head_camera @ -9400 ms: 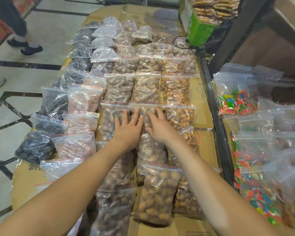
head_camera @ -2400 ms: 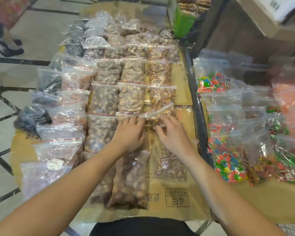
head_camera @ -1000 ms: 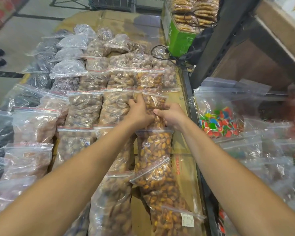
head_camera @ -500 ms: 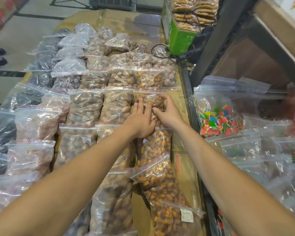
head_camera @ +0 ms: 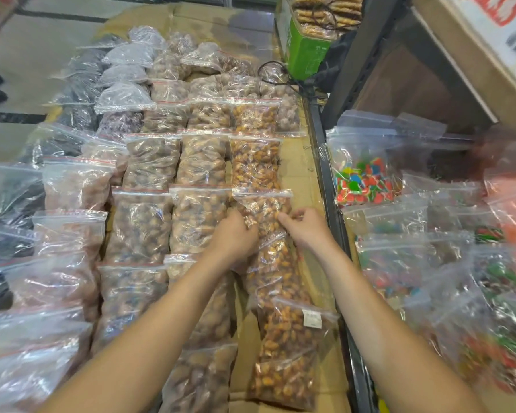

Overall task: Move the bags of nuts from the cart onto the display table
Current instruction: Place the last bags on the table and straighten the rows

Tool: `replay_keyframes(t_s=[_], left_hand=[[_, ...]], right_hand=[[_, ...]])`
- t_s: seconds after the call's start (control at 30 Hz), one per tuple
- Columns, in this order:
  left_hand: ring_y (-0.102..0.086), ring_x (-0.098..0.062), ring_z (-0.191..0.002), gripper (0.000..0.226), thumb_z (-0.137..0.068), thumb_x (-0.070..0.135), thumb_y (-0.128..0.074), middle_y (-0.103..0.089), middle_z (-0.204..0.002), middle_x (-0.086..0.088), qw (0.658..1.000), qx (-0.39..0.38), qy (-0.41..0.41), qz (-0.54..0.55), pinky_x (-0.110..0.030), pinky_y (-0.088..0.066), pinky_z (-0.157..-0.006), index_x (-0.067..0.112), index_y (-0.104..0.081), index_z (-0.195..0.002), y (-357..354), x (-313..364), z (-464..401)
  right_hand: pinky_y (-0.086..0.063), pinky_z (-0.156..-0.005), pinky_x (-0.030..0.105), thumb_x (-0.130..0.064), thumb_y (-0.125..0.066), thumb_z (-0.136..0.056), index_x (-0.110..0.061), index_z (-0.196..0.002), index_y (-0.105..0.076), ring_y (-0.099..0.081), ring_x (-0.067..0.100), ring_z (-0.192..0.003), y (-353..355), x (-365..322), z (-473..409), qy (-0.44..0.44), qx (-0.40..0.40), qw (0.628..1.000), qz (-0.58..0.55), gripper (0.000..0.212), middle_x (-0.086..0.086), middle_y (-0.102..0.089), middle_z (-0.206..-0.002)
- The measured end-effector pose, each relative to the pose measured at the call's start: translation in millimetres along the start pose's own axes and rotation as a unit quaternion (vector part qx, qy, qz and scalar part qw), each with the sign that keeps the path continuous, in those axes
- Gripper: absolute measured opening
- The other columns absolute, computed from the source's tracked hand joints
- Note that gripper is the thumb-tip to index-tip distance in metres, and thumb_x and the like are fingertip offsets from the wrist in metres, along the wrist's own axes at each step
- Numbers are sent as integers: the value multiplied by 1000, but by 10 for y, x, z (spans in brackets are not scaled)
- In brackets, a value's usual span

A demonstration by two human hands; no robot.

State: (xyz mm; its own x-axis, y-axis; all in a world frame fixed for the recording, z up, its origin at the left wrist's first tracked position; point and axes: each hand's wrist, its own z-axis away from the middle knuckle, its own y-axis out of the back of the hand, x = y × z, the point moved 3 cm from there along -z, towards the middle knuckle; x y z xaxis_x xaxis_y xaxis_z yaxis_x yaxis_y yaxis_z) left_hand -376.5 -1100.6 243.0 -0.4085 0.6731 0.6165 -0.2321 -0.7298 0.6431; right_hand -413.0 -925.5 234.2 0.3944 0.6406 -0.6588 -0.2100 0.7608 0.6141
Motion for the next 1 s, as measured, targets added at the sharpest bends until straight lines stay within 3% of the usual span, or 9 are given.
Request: replay_keyframes(t_s=[0.07,0.17,0.27,0.4,0.47,0.63,0.77,0.87,1.0], left_hand=[[-60,-26,-101,48,-100,35,-53,-61,-121,-11,999,19,17,24,-35,-48,-75,3,-44,-134,-47,36,-14],[-57,-30,-107,50,-97,32,-59,-54,-130,-16,998,33,27,50,-34,-43,-79,2,-43,-134,-90,87,2],[-57,-26,-103,44,-92,24,-64,-56,-124,-10,993,69,13,94,-38,-48,-80,7,-45,-128,-45,87,60],[-60,-25,-107,48,-88,19,-67,-58,-123,-5,989,72,0,132,-46,-54,-93,13,-45,-131,11,62,115],[-62,-24,-107,48,-90,17,-68,-62,-124,-7,986,78,-4,146,-44,-55,-94,14,-46,-133,25,64,149],[-49,-26,-136,70,-93,15,-63,-49,-152,-7,989,82,-35,115,-37,-42,-106,9,-33,-156,32,83,234],[-53,-29,-130,61,-90,15,-63,-54,-142,-9,990,83,-28,108,-36,-44,-95,8,-42,-147,32,23,230],[-57,-31,-117,41,-84,17,-63,-58,-123,-9,995,72,-24,70,-37,-48,-87,10,-51,-123,36,16,226],[-48,-35,-128,76,-76,31,-57,-48,-140,-17,999,25,-22,32,-51,-48,-105,5,-38,-145,22,12,218]], right_hand=[[-54,-84,39,-44,-66,-94,-11,-105,-68,-67,25,-95,-79,-17,70,6,-14,1000,13,35,4,-71,-100],[-52,-80,34,-35,-72,-92,-12,-111,-67,-68,27,-100,-144,-47,104,-10,-39,998,-37,30,6,-72,-109],[-50,-68,34,-27,-76,-91,-17,-108,-64,-65,26,-86,-163,10,88,-43,-53,986,-152,22,8,-70,-109],[-36,-55,27,-18,-71,-95,-17,-90,-64,-51,21,-72,-158,49,124,-41,-55,981,-179,9,3,-66,-93],[-39,-58,28,-15,-71,-94,-15,-93,-67,-56,22,-76,-175,25,145,-37,-46,980,-189,4,4,-69,-94],[-56,-86,40,-15,-77,-88,-16,-88,-65,-70,27,-98,-257,43,144,-30,-19,981,-192,12,5,-73,-103],[-55,-100,46,-15,-80,-88,-17,-110,-66,-67,27,-108,-294,69,155,-36,-36,978,-204,27,8,-71,-117],[-54,-102,47,-16,-81,-87,-13,-128,-64,-67,28,-112,-323,80,164,-41,-36,979,-198,45,10,-69,-123],[-55,-95,40,-23,-82,-87,-13,-131,-64,-67,25,-112,-286,77,208,-47,-45,973,-221,49,7,-70,-124]])
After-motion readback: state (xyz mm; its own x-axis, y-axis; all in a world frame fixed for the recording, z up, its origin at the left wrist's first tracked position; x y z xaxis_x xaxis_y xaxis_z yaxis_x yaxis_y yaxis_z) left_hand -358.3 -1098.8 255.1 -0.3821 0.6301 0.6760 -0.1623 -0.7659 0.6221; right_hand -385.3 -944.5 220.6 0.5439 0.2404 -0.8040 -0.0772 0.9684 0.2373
